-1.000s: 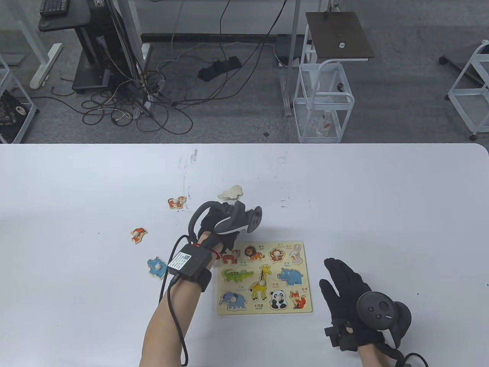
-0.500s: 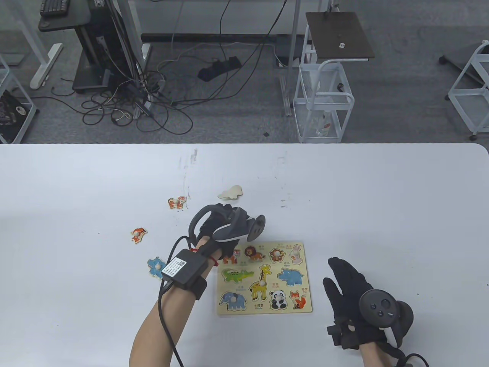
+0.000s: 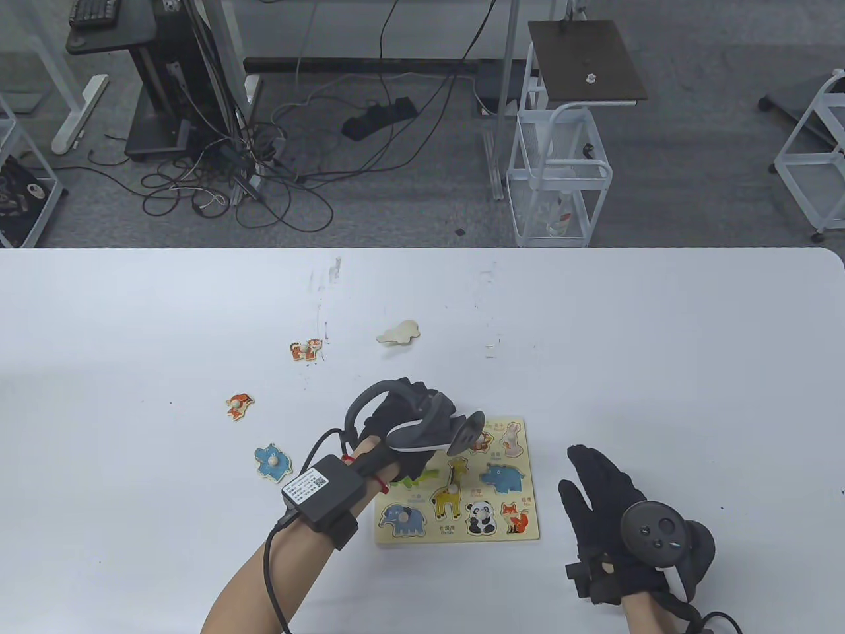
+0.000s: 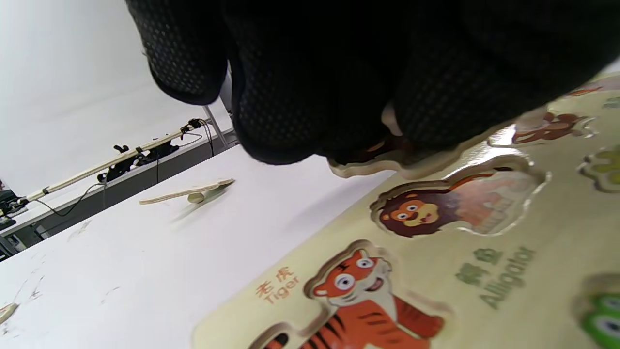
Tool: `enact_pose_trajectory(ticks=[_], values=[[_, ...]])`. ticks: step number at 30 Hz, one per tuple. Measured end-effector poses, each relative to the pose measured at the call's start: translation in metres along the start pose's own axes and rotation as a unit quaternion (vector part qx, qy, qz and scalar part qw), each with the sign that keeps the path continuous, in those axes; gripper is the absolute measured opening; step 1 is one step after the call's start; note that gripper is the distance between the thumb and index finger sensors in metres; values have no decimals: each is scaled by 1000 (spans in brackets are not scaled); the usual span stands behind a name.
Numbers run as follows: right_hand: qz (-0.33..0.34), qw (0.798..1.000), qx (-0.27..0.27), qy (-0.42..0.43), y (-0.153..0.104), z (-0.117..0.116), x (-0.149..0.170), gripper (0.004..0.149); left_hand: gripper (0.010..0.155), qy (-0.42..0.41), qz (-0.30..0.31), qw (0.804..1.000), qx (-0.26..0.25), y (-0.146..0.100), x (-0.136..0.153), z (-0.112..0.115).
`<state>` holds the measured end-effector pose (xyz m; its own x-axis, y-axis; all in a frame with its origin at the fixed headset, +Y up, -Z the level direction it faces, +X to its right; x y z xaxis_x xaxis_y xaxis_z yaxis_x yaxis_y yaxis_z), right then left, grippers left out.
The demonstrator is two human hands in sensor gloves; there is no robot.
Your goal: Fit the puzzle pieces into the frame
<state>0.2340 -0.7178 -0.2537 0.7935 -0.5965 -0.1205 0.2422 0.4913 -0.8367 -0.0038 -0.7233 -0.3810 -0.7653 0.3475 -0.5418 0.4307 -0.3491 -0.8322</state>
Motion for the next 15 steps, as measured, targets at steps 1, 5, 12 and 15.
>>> enact_pose_trajectory(ticks=[1,5,12,15], values=[[0,1000,0,0,0,0,0,62,47,1,1,1000,2,0,-2,0],[-2,1000,8,-2,1,3,1,61,47,6,1,1000,8,3,-10,1],[2,1000,3,-8,0,2,0,61,48,9,-1,1000,24,10,-15,6],[3,1000,3,-9,0,2,1,61,48,8,-1,999,31,12,-16,8]])
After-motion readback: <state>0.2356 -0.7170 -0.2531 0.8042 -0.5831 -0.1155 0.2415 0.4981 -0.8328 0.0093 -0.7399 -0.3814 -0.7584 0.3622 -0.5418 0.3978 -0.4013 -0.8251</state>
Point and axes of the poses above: the tracker on the back of each hand, its own x axis roughly to the little-finger side, its own y axis roughly from the wrist to the fingertips, z = x × y, the point moved 4 cm from there along y, roughly from the wrist to the fingertips, and after that the axes turned 14 degrees about x, right-handed, at the moved point
